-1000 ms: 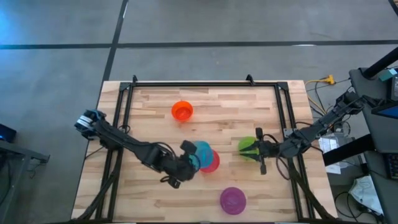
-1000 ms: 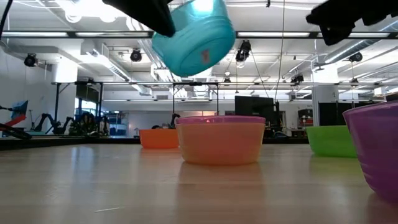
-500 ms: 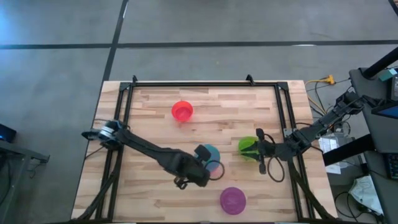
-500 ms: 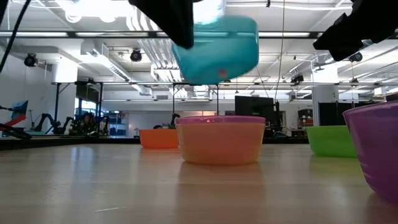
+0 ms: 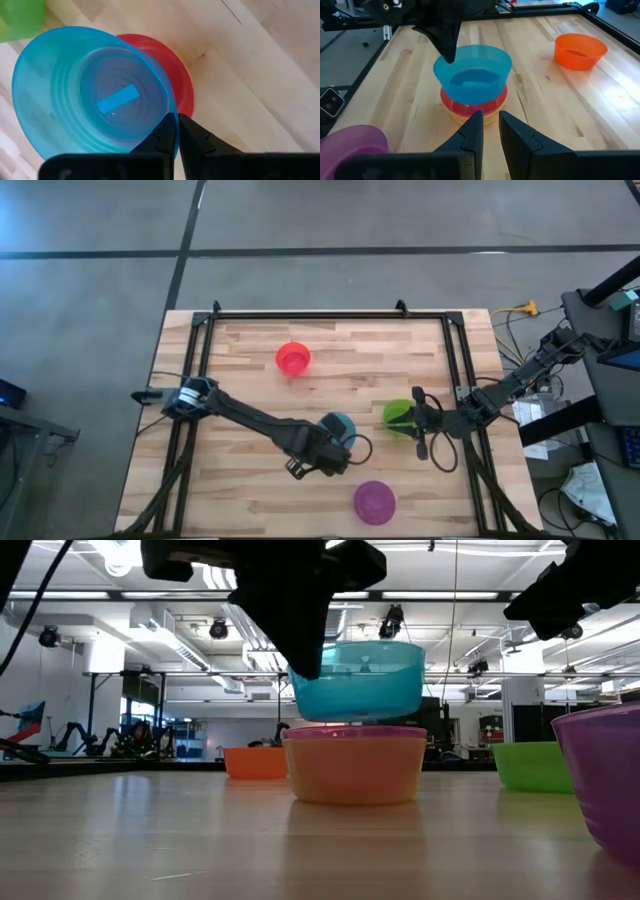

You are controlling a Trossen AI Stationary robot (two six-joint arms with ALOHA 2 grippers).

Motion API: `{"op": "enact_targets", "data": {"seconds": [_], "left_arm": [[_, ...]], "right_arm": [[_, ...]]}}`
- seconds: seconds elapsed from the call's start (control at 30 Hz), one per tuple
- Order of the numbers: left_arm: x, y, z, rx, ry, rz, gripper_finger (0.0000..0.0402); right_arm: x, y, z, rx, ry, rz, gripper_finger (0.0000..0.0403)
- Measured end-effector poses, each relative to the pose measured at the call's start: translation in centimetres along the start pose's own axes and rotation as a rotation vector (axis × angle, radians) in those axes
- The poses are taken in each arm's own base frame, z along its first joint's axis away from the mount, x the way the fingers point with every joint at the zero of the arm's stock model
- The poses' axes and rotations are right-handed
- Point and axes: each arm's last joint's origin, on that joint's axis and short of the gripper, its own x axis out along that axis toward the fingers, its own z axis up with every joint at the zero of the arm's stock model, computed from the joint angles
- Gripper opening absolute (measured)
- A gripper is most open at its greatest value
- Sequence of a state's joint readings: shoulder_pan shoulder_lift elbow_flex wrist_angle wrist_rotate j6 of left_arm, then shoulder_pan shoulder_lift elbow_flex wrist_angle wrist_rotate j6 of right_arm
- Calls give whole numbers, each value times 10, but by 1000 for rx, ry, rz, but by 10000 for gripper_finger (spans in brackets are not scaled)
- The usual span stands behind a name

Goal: Nest bowls inside each other
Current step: Stack the blue bowl on the pink bowl

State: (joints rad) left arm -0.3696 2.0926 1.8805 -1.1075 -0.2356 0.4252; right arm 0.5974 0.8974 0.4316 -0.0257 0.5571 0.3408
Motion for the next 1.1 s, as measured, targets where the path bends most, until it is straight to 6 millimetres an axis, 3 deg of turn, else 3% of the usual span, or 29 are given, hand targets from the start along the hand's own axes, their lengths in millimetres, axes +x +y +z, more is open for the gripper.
{"op": "enact_targets", "data": {"seconds": [0.23, 0.57, 0.9, 1.1], "left_arm": [[14, -5, -4, -9, 21, -10, 0], [14, -4, 1, -31, -31, -16, 0], [31, -12, -6, -24, -6, -46, 0], [31, -11, -5, -28, -21, -40, 0]], "right_arm": [[0, 0, 0, 0, -1, 0, 56], [0, 0, 0, 1, -1, 0, 56], [0, 0, 0, 1, -1, 0, 56], [0, 0, 0, 2, -3, 1, 56]]}}
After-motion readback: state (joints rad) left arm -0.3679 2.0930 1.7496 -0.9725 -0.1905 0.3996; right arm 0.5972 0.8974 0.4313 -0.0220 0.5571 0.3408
